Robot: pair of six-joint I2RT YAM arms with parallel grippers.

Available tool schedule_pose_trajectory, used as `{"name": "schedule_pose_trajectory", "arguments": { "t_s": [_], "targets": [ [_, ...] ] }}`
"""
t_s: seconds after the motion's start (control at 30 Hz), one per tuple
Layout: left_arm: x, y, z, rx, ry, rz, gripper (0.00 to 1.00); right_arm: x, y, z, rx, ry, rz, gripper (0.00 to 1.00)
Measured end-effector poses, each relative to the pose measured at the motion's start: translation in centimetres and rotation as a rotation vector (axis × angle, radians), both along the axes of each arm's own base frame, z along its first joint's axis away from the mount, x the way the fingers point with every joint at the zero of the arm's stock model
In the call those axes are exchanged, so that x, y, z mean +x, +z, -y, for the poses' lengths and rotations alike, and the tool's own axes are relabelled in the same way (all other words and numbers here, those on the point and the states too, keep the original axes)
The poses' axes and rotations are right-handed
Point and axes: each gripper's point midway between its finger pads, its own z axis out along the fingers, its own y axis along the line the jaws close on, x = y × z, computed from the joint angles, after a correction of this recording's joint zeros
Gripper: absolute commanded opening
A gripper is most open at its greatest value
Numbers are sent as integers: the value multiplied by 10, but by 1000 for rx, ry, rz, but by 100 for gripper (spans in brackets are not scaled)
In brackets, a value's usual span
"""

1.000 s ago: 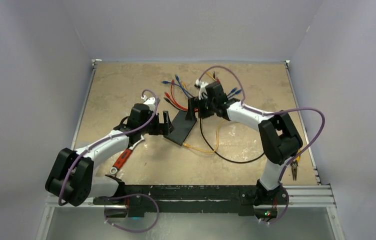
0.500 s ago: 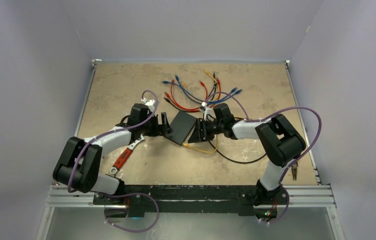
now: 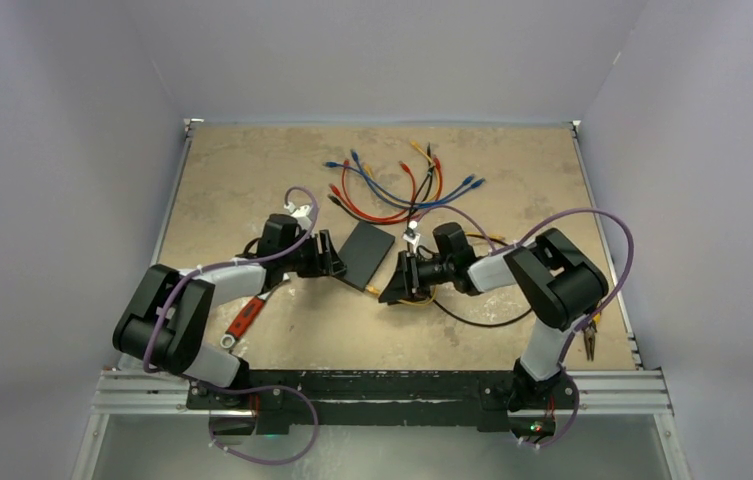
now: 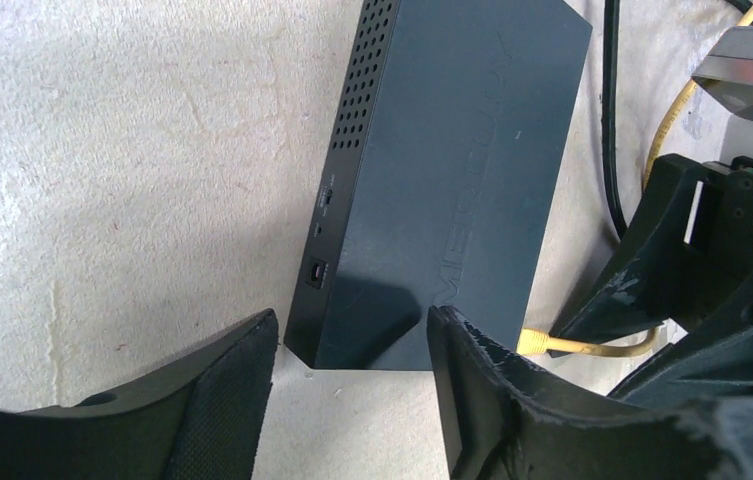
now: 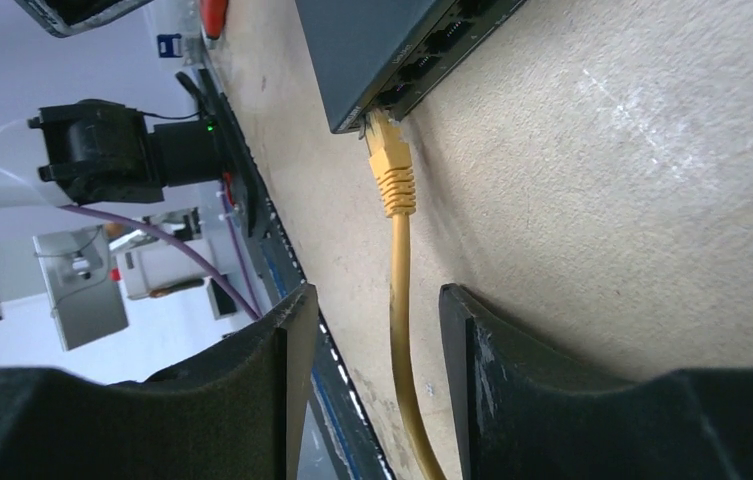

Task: Pull the plug from the switch port
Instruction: Pull the connector from the switch port.

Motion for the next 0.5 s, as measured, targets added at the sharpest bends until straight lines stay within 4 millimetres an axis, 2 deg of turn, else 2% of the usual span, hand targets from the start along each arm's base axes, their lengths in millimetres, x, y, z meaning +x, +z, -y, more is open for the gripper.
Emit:
{"name": "schedule_pose_trajectory", "arguments": {
  "t_s": [0.5],
  "targets": [
    [-15,-4,5,-30,-6,-11,43,9,-1,-26,163,-14,-88,51]
  ]
}}
